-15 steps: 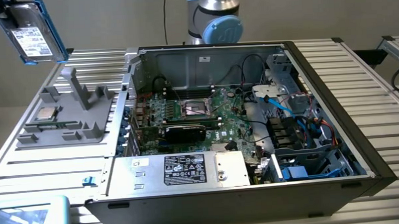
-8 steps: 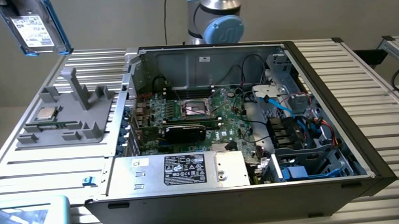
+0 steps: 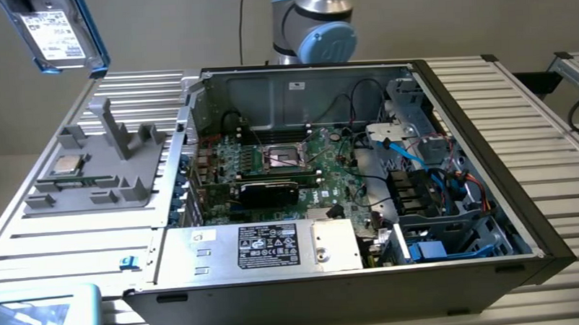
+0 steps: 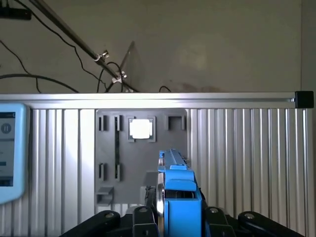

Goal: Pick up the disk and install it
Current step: 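Pick up the disk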

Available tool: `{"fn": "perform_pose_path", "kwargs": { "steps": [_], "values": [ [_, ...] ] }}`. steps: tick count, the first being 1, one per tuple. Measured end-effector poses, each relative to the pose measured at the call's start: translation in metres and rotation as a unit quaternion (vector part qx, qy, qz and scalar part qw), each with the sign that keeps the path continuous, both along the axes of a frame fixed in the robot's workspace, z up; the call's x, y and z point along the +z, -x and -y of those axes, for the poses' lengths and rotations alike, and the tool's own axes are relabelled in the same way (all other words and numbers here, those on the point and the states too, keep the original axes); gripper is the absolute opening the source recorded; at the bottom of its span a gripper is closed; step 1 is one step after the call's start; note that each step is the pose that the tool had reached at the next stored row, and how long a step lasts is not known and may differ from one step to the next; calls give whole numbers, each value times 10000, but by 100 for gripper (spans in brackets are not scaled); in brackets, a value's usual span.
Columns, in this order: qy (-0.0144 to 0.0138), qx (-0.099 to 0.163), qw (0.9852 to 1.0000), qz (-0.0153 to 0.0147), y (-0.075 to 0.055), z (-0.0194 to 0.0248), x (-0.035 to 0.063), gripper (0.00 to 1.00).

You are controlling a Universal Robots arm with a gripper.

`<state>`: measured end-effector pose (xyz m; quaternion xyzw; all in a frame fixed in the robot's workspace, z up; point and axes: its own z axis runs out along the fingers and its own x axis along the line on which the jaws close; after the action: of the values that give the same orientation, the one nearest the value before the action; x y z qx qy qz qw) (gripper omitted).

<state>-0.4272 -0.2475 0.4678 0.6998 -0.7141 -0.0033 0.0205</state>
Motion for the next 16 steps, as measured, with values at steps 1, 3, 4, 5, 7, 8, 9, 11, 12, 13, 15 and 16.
{"fn": "perform_pose_path", "kwargs": {
  "steps": [1, 3, 4, 5, 7, 8, 9, 11, 12, 13, 15, 16],
  "values": [
    [-1, 0, 10000, 1, -30, 21, 15, 37],
    [-3, 1, 10000, 0, -90, 67, 45, 37],
    [-4, 0, 10000, -1, -118, 90, 58, 37],
    [-6, 0, 10000, -1, -150, 114, 73, 37],
    [-10, 1, 10000, 0, -208, 161, 97, 37],
    [-13, 1, 10000, 0, -237, 184, 108, 37],
    [-15, 0, 10000, 0, -264, 207, 118, 37],
    [-23, 1, 10000, 0, -313, 253, 134, 37],
    [-27, 1, 10000, 0, -340, 280, 142, 37],
    [-32, 0, 10000, 0, -367, 304, 149, 37],
    [-42, 0, 10000, -1, -425, 354, 163, 37],
    [-47, 1, 10000, -1, -456, 380, 171, 37]
  ]
}}
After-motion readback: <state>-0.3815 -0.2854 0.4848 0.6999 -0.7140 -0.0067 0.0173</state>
